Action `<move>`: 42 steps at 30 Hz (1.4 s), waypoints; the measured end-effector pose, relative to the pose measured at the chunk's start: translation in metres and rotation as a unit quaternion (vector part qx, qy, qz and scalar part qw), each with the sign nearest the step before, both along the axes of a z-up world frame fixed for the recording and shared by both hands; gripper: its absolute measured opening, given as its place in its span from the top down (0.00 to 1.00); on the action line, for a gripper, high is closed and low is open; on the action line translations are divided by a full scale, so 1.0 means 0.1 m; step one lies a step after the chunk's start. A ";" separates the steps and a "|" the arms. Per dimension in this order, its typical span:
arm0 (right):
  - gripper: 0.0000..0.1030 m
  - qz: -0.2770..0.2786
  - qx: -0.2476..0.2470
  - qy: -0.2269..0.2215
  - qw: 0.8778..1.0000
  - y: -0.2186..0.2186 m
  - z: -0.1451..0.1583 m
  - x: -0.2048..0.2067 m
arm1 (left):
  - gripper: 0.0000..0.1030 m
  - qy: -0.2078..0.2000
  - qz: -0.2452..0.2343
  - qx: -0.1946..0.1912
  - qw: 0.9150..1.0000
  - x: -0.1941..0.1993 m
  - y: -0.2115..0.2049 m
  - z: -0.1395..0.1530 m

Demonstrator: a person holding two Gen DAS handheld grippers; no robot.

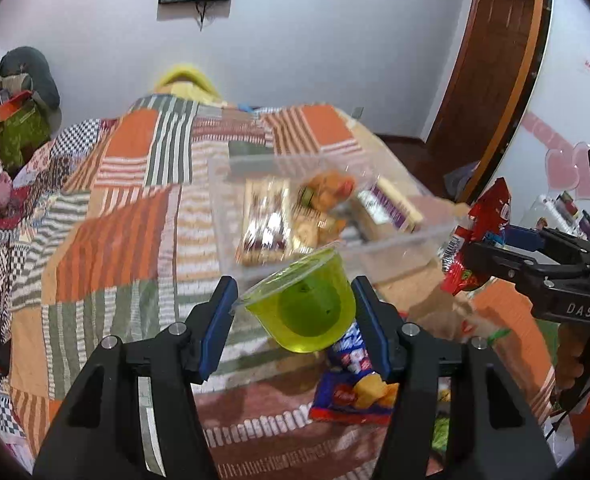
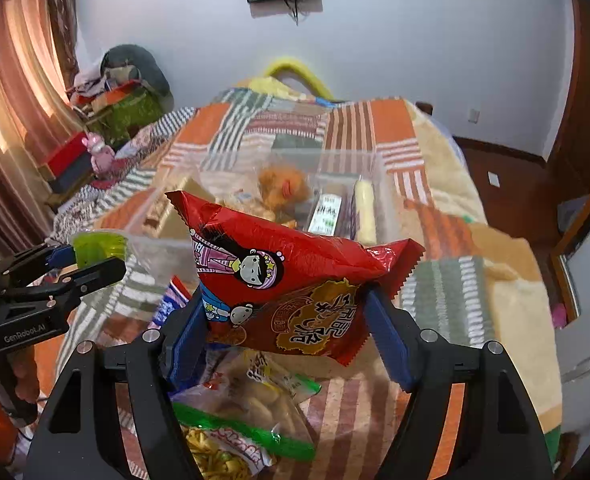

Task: Organize snacks
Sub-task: 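Lower the jelly cup into the box with left tool while right tool drops the red chip bag in, then grasp the blue biscuit bag with left tool while right tool grasps the clear green-trimmed snack bag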

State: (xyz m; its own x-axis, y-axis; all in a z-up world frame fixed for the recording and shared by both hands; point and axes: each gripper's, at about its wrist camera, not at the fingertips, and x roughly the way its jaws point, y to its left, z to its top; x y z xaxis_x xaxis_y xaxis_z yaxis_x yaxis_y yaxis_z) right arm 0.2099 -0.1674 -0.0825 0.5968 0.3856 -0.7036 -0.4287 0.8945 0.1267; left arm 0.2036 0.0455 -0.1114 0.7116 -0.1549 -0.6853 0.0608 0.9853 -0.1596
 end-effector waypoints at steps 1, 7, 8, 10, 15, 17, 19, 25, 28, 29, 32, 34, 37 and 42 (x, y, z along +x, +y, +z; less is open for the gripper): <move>0.31 -0.001 0.003 -0.005 1.000 0.00 0.03 0.01 | 0.44 -0.003 0.000 0.000 1.000 0.02 -0.01 0.03; 0.31 -0.009 0.018 -0.039 0.999 0.03 0.22 0.11 | 0.44 -0.026 -0.005 -0.001 1.000 0.20 -0.11 0.21; 0.30 -0.011 0.016 -0.044 0.999 0.05 0.23 0.14 | 0.43 -0.028 -0.006 -0.001 1.000 0.26 -0.14 0.22; 0.30 -0.011 0.012 -0.048 0.999 0.09 0.21 0.20 | 0.43 -0.029 -0.008 0.000 1.000 0.33 -0.17 0.23; 0.30 -0.006 0.000 -0.040 0.999 0.21 0.06 0.39 | 0.43 -0.024 -0.012 0.006 1.000 0.55 -0.28 0.17; 0.30 -0.003 -0.004 -0.036 0.999 0.22 0.02 0.42 | 0.43 -0.020 -0.013 0.007 1.000 0.64 -0.30 0.13; 0.30 0.002 -0.009 -0.032 0.999 0.25 -0.04 0.46 | 0.43 -0.016 -0.014 0.007 1.000 0.70 -0.32 0.08; 0.30 0.013 -0.007 -0.006 1.000 0.23 -0.17 0.59 | 0.43 -0.001 -0.016 0.008 1.000 0.89 -0.32 -0.07; 0.30 0.016 -0.010 0.005 1.000 0.22 -0.22 0.63 | 0.43 0.006 -0.016 0.014 1.000 0.94 -0.33 -0.13; 0.30 0.018 -0.008 0.011 1.000 0.22 -0.23 0.64 | 0.43 0.000 -0.011 0.019 1.000 0.94 -0.33 -0.14; 0.29 0.024 0.000 0.022 0.999 0.21 -0.26 0.65 | 0.43 -0.009 -0.010 0.025 1.000 0.93 -0.34 -0.11; 0.29 0.024 -0.002 0.020 1.000 0.21 -0.26 0.65 | 0.43 -0.012 -0.010 0.026 1.000 0.92 -0.34 -0.08; 0.29 0.025 0.000 0.020 0.999 0.20 -0.23 0.63 | 0.42 -0.013 -0.010 0.029 0.999 0.90 -0.34 -0.05; 0.27 0.028 0.010 0.014 0.999 0.13 -0.11 0.55 | 0.39 -0.012 -0.009 0.030 0.999 0.79 -0.32 0.02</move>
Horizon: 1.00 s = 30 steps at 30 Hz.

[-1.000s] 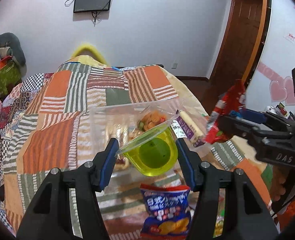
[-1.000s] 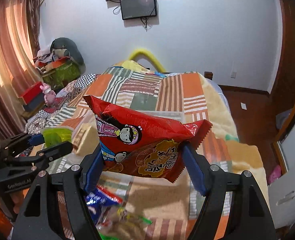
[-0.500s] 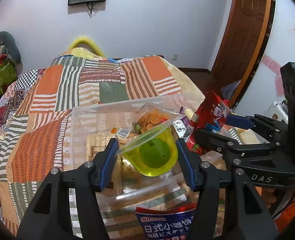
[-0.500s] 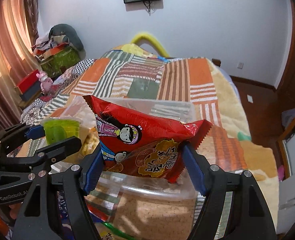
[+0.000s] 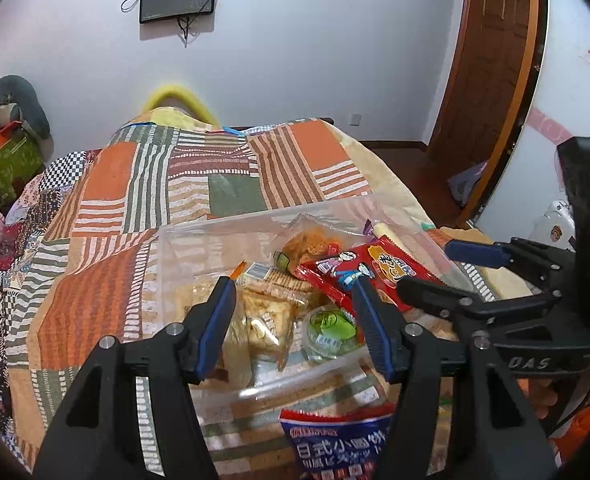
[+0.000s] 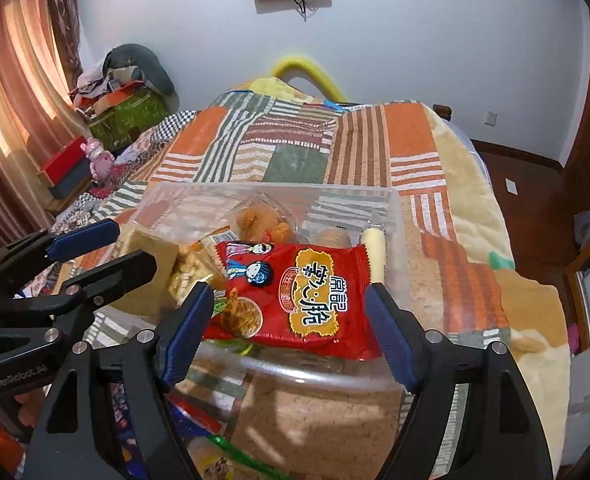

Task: Organize snacks
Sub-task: 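Grasp the blue biscuit bag with left tool while right tool grasps the clear green-trimmed snack bag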

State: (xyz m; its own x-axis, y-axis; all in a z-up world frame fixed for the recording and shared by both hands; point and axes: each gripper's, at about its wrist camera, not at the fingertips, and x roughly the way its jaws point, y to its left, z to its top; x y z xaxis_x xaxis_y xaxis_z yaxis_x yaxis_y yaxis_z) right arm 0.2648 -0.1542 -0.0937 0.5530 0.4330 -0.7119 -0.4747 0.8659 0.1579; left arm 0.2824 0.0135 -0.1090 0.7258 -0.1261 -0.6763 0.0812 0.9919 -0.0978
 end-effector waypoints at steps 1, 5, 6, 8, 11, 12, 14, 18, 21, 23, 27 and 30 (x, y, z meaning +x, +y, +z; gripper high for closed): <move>0.27 0.001 0.002 -0.003 1.000 -0.02 0.03 -0.03 | 0.39 0.001 0.000 0.000 1.000 -0.03 0.00 0.01; 0.26 0.003 0.008 -0.014 1.000 -0.12 0.14 -0.18 | 0.35 0.001 -0.002 0.006 1.000 -0.21 0.00 0.07; 0.25 0.003 0.009 -0.016 1.000 -0.14 0.16 -0.23 | 0.33 0.002 -0.003 0.007 1.000 -0.25 0.00 0.07; 0.25 0.004 0.012 -0.016 1.000 -0.17 0.18 -0.31 | 0.31 0.005 -0.004 0.009 1.000 -0.36 0.00 0.08; 0.25 0.007 0.017 -0.011 1.000 -0.20 0.16 -0.43 | 0.29 0.015 -0.006 0.012 1.000 -0.51 -0.01 0.06; 0.25 0.008 0.016 -0.008 1.000 -0.19 0.14 -0.46 | 0.28 0.019 -0.007 0.013 1.000 -0.55 -0.01 0.03; 0.25 0.013 0.012 0.005 1.000 -0.15 0.05 -0.52 | 0.28 0.030 -0.010 0.015 0.999 -0.63 -0.02 -0.02; 0.25 0.024 -0.004 0.034 0.999 -0.04 -0.18 -0.57 | 0.28 0.056 -0.018 0.013 0.998 -0.76 -0.05 -0.18; 0.25 0.032 -0.017 0.054 0.998 0.02 -0.34 -0.60 | 0.27 0.074 -0.028 0.015 0.997 -0.85 -0.08 -0.31; 0.25 0.035 -0.021 0.061 0.997 0.01 -0.39 -0.64 | 0.27 0.082 -0.033 0.015 0.996 -0.89 -0.11 -0.37; 0.25 0.032 -0.013 0.075 0.997 -0.09 -0.45 -0.69 | 0.26 0.098 -0.042 0.010 0.994 -0.92 -0.16 -0.50; 0.25 0.027 -0.017 0.083 0.996 -0.15 -0.51 -0.73 | 0.24 0.109 -0.046 0.004 0.993 -0.91 -0.21 -0.60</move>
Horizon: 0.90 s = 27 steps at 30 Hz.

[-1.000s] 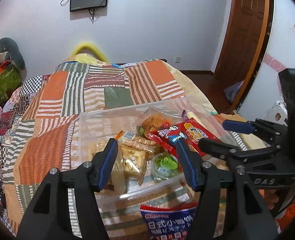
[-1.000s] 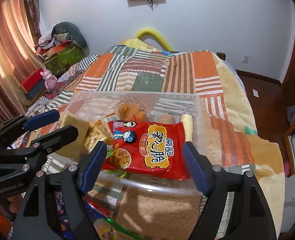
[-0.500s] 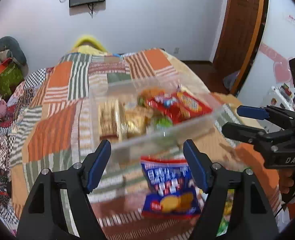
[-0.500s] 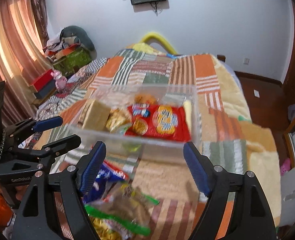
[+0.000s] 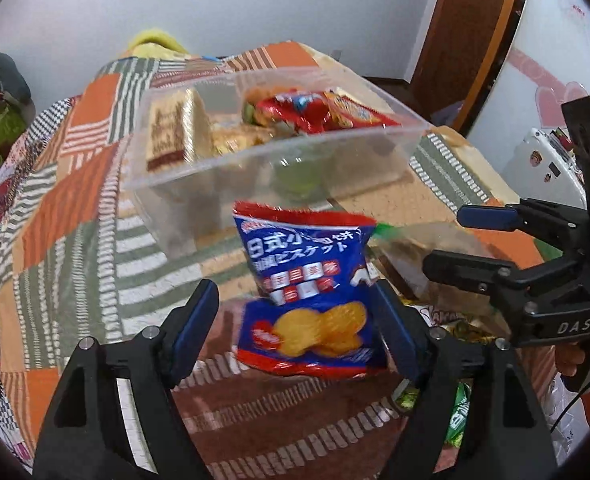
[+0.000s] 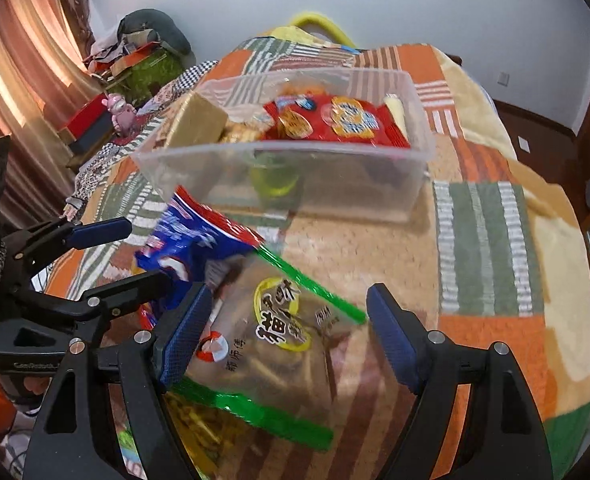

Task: Organize snacks
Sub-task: 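Grasp the blue biscuit bag with left tool while right tool grasps the clear green-trimmed snack bag, then carry the blue biscuit bag into the box with left tool while right tool drops the snack bag in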

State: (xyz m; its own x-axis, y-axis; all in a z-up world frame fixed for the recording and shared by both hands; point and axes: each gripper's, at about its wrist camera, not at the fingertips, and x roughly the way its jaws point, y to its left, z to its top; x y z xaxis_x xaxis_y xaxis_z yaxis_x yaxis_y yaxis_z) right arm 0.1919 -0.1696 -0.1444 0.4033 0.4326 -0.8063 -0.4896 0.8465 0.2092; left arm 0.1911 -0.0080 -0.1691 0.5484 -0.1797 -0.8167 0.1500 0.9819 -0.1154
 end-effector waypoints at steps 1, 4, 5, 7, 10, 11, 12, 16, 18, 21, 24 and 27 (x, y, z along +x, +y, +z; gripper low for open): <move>0.25 -0.001 -0.006 0.003 1.000 -0.01 -0.02 -0.01 | 0.24 0.003 -0.001 -0.001 1.000 0.00 -0.01 -0.03; 0.27 -0.006 -0.019 0.017 1.000 -0.04 -0.15 -0.01 | 0.24 0.014 0.000 0.004 1.000 0.05 -0.07 -0.13; 0.32 -0.009 -0.019 0.024 1.000 -0.05 -0.19 0.00 | 0.24 0.016 -0.001 0.005 1.000 0.06 -0.08 -0.16; 0.37 -0.016 -0.007 0.031 0.999 -0.09 -0.23 0.02 | 0.24 0.020 -0.001 0.008 1.000 0.08 -0.10 -0.22; 0.38 -0.022 -0.002 0.025 0.999 -0.11 -0.21 0.01 | 0.24 0.017 0.002 0.004 1.000 0.09 -0.09 -0.26; 0.39 -0.023 -0.001 0.022 0.999 -0.11 -0.21 0.01 | 0.24 0.016 0.002 0.000 1.000 0.10 -0.09 -0.26; 0.39 -0.023 0.000 0.019 1.000 -0.11 -0.21 0.01 | 0.25 0.012 0.004 -0.003 1.000 0.09 -0.08 -0.25; 0.50 -0.024 0.009 0.010 1.000 -0.11 -0.19 -0.01 | 0.32 0.002 0.002 -0.004 1.000 0.09 -0.08 -0.23; 0.52 -0.026 0.013 0.006 1.000 -0.13 -0.18 -0.02 | 0.36 -0.001 0.000 -0.006 1.000 0.08 -0.08 -0.23; 0.55 -0.028 0.016 -0.005 0.999 -0.16 -0.13 -0.03 | 0.39 -0.011 0.000 -0.004 1.000 0.05 -0.08 -0.18; 0.55 -0.032 0.022 -0.016 0.999 -0.21 -0.07 -0.03 | 0.40 -0.018 0.005 -0.004 1.000 0.04 -0.07 -0.13; 0.56 -0.039 0.032 -0.028 0.998 -0.27 0.02 -0.03 | 0.41 -0.029 0.010 -0.009 0.999 0.01 -0.04 -0.04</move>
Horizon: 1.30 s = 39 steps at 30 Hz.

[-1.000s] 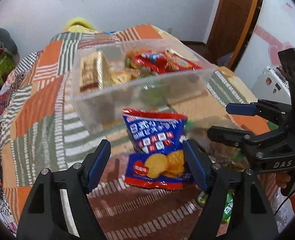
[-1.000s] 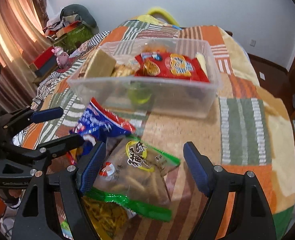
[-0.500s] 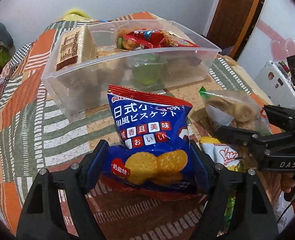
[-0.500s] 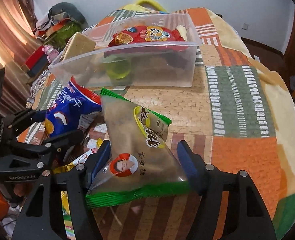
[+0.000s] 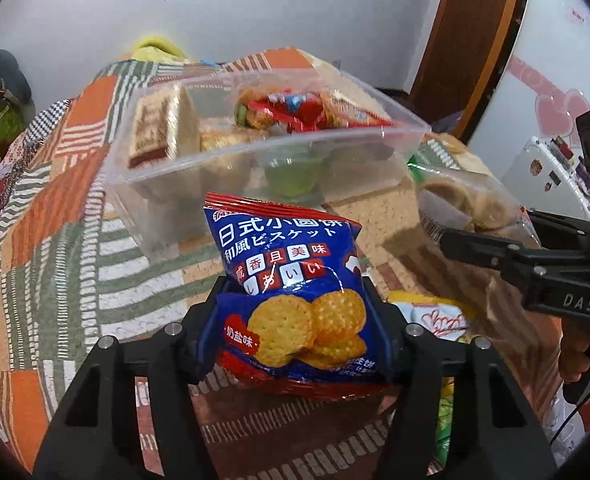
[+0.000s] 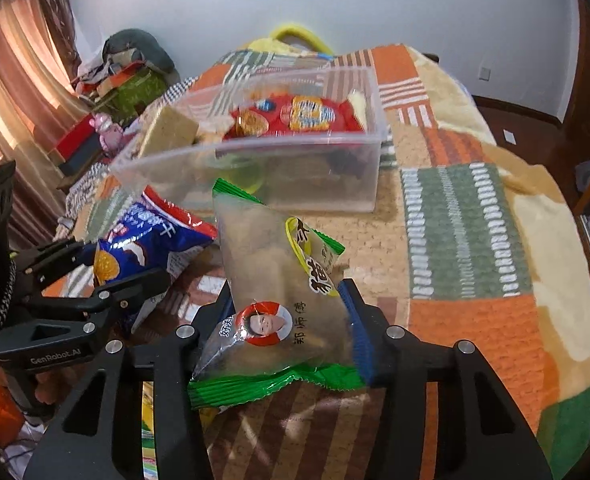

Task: Organize snacks
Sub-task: 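Carry the blue biscuit bag into the box with left tool while right tool drops the snack bag in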

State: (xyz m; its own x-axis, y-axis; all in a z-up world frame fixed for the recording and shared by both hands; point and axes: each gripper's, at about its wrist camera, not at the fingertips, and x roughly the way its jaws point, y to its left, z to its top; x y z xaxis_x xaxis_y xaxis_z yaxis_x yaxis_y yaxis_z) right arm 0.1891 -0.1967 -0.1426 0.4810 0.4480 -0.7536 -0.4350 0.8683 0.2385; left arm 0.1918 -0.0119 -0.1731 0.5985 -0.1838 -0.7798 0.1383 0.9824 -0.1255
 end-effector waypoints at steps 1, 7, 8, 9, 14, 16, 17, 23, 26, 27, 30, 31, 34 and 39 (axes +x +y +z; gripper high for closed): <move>0.56 -0.003 0.003 -0.006 1.000 -0.02 0.04 0.00 | 0.41 -0.007 0.001 -0.001 1.000 -0.02 0.01 0.05; 0.56 -0.015 0.015 -0.036 0.999 -0.05 0.25 0.04 | 0.41 -0.047 0.003 -0.003 0.999 -0.07 0.04 0.37; 0.56 -0.017 0.017 -0.041 0.999 -0.05 0.28 0.06 | 0.41 -0.056 0.005 -0.005 0.998 -0.06 0.05 0.45; 0.56 -0.019 0.019 -0.044 0.999 -0.04 0.32 0.08 | 0.41 -0.062 0.007 -0.006 0.998 -0.05 0.06 0.49; 0.56 -0.030 0.028 -0.070 0.997 0.01 0.49 0.22 | 0.41 -0.093 0.019 -0.009 0.995 0.07 0.10 0.72; 0.56 -0.032 0.030 -0.078 0.996 0.05 0.53 0.30 | 0.41 -0.103 0.026 -0.010 0.994 0.17 0.12 0.80; 0.56 -0.033 0.030 -0.081 0.996 0.07 0.55 0.33 | 0.41 -0.105 0.028 -0.011 0.994 0.20 0.13 0.81; 0.56 -0.046 0.029 -0.089 0.995 0.20 0.59 0.64 | 0.41 -0.111 0.042 -0.016 0.993 0.54 0.20 0.83; 0.56 -0.052 0.026 -0.086 0.995 0.25 0.55 0.78 | 0.41 -0.106 0.047 -0.014 0.993 0.72 0.20 0.75; 0.56 -0.054 0.023 -0.085 0.995 0.26 0.54 0.82 | 0.41 -0.103 0.049 -0.012 0.993 0.77 0.21 0.73; 0.56 -0.060 0.020 -0.077 0.995 0.28 0.47 0.96 | 0.41 -0.095 0.055 -0.016 0.994 0.95 0.24 0.65; 0.56 -0.063 0.018 -0.074 0.995 0.29 0.45 1.00 | 0.41 -0.094 0.055 -0.017 0.994 0.97 0.24 0.64; 0.56 -0.067 0.010 -0.065 0.996 0.33 0.36 1.12 | 0.41 -0.089 0.055 -0.019 0.994 1.11 0.23 0.58; 0.56 -0.068 -0.001 -0.056 0.996 0.37 0.28 1.24 | 0.41 -0.081 0.054 -0.010 0.995 1.27 0.19 0.45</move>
State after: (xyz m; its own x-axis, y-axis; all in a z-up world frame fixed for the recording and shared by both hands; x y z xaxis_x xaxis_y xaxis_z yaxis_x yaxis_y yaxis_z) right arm 0.3130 -0.1597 -0.1143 0.6175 0.3715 -0.6933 -0.3376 0.9213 0.1931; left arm 0.3183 0.0072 -0.1278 0.7328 -0.1261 -0.6687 0.0517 0.9902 -0.1301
